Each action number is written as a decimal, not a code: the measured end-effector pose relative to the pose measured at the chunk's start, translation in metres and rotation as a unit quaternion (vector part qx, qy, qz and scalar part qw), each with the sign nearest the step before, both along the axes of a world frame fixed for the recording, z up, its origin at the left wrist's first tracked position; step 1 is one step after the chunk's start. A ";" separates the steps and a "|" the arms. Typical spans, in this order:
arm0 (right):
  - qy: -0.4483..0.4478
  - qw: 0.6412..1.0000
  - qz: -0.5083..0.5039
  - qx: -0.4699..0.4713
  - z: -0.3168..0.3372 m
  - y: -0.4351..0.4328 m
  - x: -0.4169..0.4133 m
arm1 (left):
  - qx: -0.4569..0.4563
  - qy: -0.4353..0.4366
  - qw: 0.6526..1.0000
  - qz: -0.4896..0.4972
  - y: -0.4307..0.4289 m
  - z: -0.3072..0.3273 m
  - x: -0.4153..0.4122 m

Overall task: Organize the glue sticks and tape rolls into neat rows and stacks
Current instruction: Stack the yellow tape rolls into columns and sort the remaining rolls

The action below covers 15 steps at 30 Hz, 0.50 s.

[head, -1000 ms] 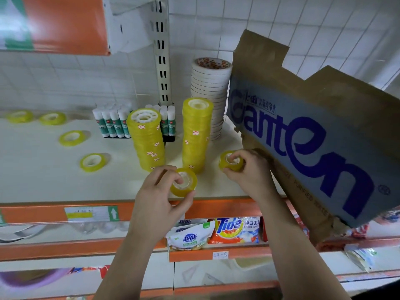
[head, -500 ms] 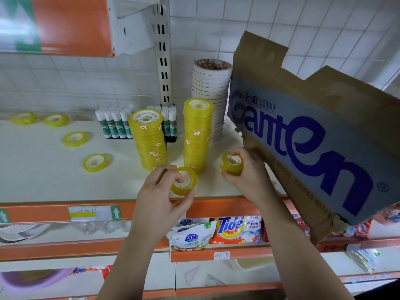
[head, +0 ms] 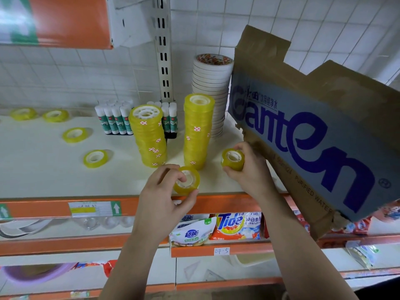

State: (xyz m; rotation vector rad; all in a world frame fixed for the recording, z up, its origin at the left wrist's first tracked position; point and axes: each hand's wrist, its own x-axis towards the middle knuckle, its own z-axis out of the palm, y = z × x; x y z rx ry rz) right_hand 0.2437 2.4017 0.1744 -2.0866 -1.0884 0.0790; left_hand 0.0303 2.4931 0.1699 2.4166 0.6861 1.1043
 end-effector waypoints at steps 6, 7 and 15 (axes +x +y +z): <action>0.015 1.000 0.019 -0.008 0.006 -0.012 0.000 | -0.030 -0.028 0.998 -0.045 -0.015 0.007 0.021; 0.005 1.000 0.023 -0.006 0.006 -0.016 -0.001 | -0.029 -0.034 0.998 -0.049 -0.018 0.009 0.026; -0.065 0.997 -0.029 0.015 -0.001 -0.042 0.004 | -0.013 0.004 0.998 -0.067 -0.028 0.025 0.080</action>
